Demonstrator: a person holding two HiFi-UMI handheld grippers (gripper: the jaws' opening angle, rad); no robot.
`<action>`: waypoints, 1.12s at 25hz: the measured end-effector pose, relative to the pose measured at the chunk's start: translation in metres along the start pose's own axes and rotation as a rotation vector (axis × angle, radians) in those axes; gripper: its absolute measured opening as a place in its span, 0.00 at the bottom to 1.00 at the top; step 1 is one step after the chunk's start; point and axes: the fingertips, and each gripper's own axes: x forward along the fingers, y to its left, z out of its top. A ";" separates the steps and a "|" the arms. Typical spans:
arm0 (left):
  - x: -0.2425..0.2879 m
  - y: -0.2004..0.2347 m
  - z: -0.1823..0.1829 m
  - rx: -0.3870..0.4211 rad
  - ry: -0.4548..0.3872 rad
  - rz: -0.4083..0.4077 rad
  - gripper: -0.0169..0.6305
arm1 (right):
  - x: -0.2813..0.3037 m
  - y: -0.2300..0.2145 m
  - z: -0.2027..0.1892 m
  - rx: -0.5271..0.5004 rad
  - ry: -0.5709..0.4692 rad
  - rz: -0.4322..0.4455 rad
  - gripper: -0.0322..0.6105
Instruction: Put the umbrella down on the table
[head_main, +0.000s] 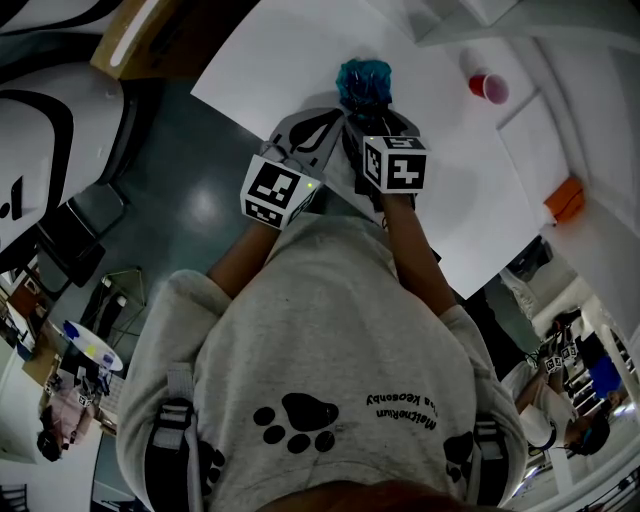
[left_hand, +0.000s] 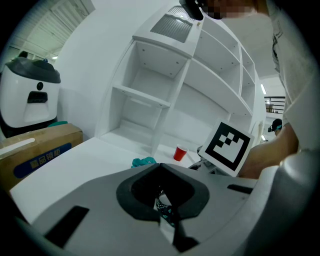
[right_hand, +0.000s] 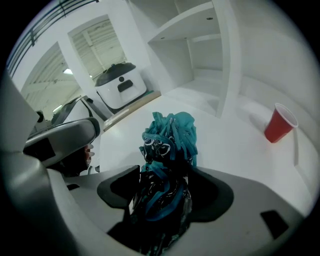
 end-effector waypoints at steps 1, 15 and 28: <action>0.000 -0.001 0.000 0.000 0.001 0.000 0.05 | -0.003 0.000 0.002 0.000 -0.007 -0.001 0.50; -0.011 -0.010 0.005 0.010 -0.023 0.003 0.05 | -0.042 0.009 0.023 -0.079 -0.165 -0.056 0.50; -0.023 -0.034 0.016 0.046 -0.054 -0.003 0.05 | -0.090 0.018 0.033 -0.114 -0.371 -0.085 0.18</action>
